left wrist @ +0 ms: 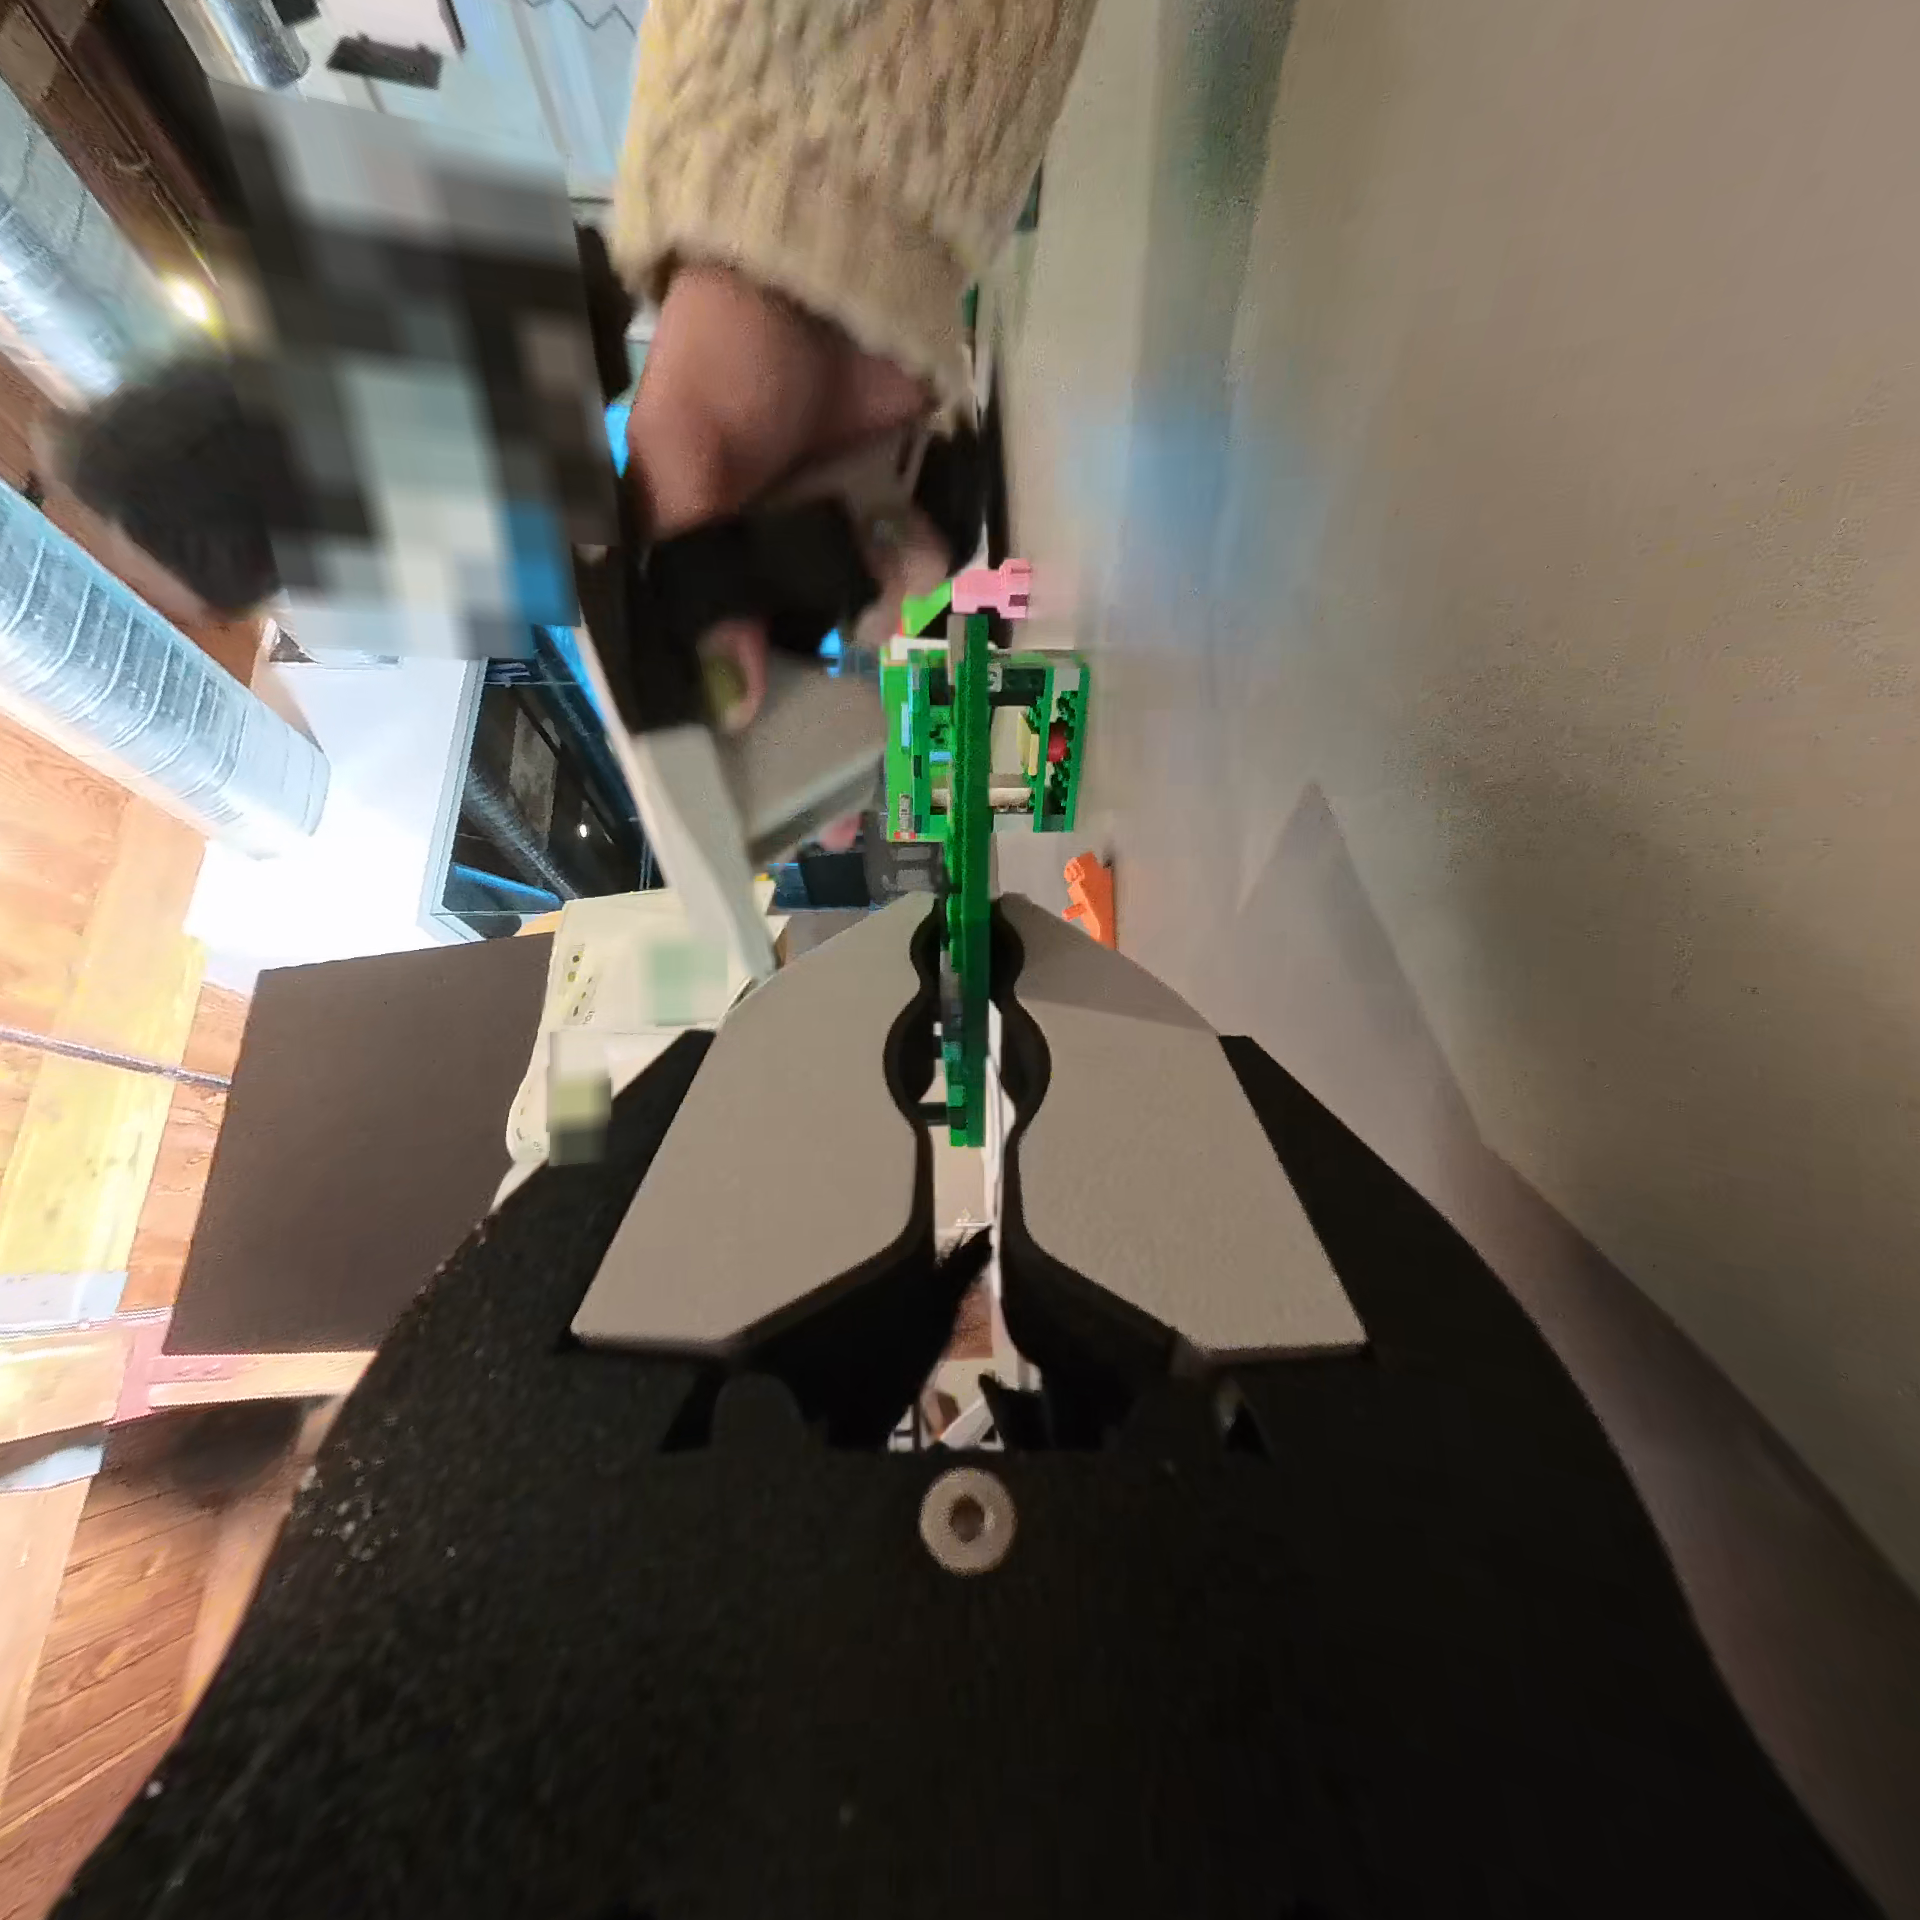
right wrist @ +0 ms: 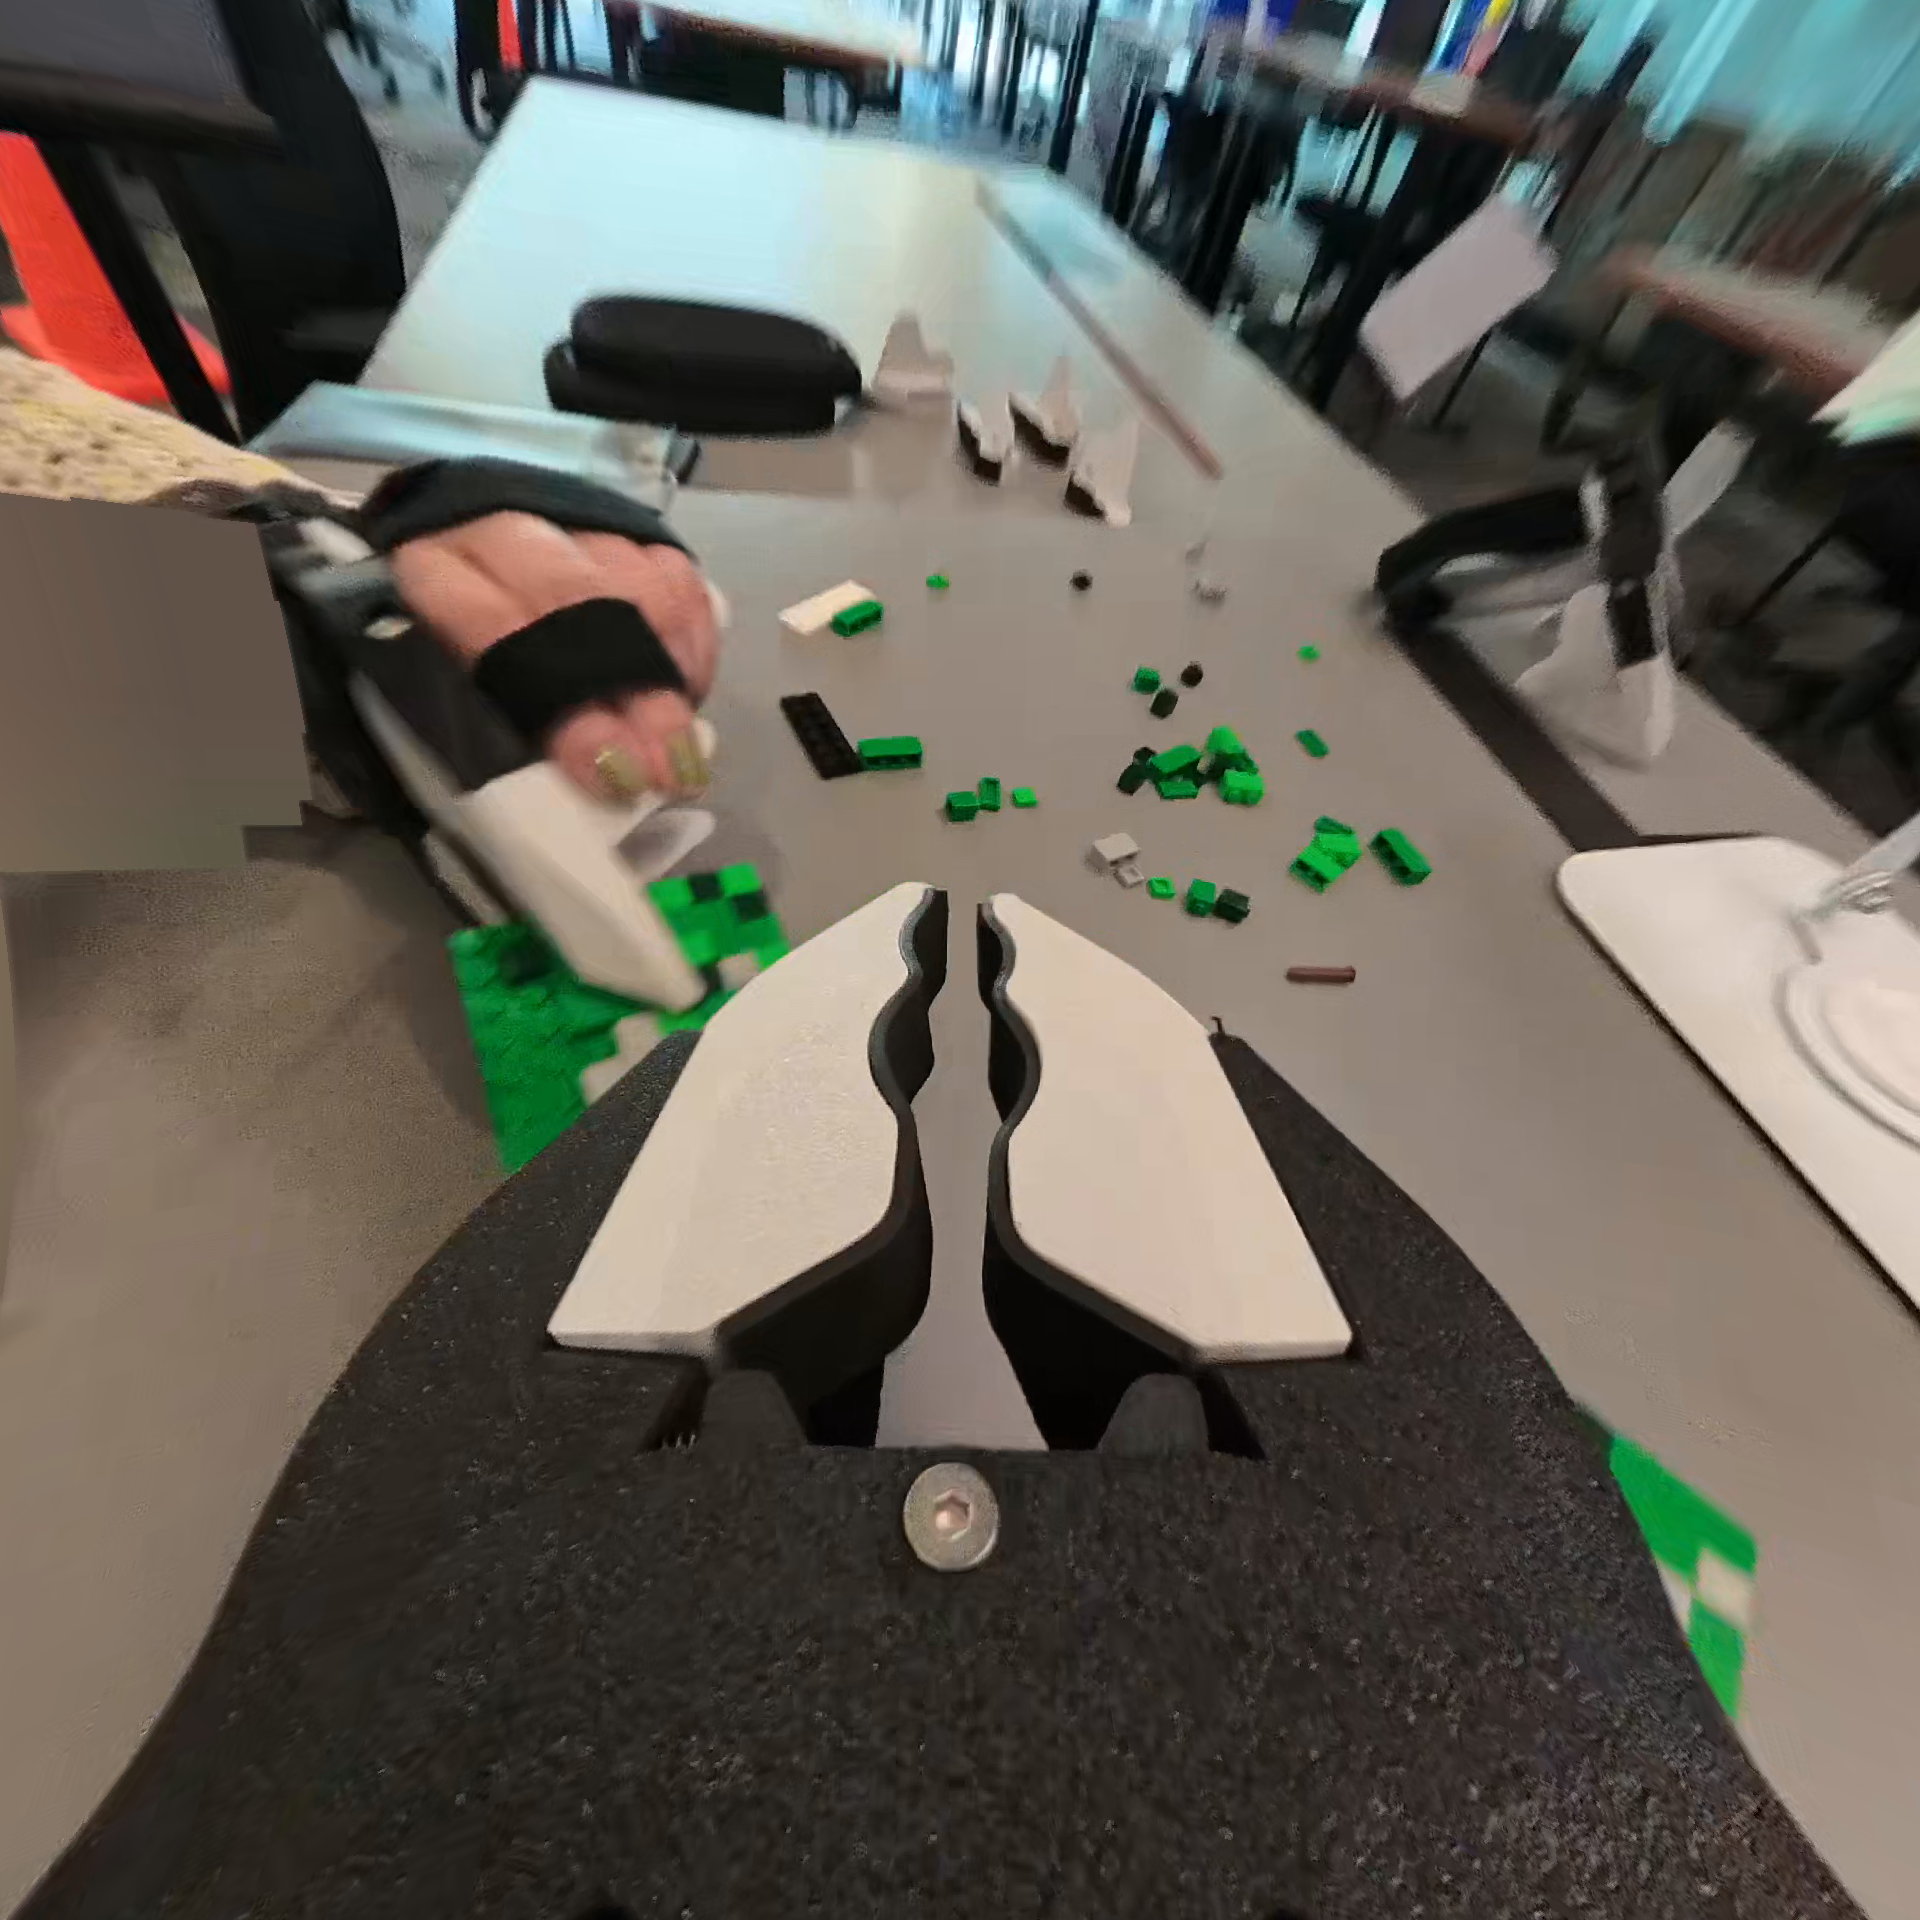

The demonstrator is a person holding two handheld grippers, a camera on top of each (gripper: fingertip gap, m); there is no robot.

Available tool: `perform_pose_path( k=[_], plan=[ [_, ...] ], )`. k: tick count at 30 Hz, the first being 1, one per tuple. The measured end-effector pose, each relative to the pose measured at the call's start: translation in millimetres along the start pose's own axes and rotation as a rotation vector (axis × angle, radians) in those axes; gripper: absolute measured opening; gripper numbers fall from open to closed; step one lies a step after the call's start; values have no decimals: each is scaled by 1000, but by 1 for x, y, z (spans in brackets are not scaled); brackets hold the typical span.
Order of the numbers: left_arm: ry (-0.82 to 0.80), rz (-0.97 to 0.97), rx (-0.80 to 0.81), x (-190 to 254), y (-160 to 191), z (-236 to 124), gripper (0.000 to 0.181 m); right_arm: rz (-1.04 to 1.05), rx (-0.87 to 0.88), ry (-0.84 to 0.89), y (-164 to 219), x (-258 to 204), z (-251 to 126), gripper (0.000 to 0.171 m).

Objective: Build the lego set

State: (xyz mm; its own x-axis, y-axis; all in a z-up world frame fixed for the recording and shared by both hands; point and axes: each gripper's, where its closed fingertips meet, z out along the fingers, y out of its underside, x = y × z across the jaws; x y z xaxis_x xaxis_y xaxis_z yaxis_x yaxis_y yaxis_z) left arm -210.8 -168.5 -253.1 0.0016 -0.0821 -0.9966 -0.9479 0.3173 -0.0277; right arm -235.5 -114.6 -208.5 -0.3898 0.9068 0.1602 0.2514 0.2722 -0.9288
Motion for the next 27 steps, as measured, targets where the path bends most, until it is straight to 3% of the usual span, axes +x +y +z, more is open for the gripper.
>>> perform_pose_path(
  k=[5,8,11,15,18,22,27],
  plan=[
    [9,-75,11,1,1,0,6,172,-311,-91,-9,38,80,12],
    [17,-83,10,3,2,0,6,222,-509,-122,9,63,126,13],
    [30,-77,14,5,0,0,6,437,-682,-190,29,68,155,16],
    [46,-71,21,8,-3,1,6,433,-853,-143,44,74,168,13],
    [51,-73,20,9,-2,2,6,471,-874,-90,43,88,176,9],
    [58,-72,15,10,-2,4,6,521,-973,-73,55,93,177,14],
    [73,-69,16,13,-3,7,6,546,-974,-51,57,95,185,18]
  ],
)
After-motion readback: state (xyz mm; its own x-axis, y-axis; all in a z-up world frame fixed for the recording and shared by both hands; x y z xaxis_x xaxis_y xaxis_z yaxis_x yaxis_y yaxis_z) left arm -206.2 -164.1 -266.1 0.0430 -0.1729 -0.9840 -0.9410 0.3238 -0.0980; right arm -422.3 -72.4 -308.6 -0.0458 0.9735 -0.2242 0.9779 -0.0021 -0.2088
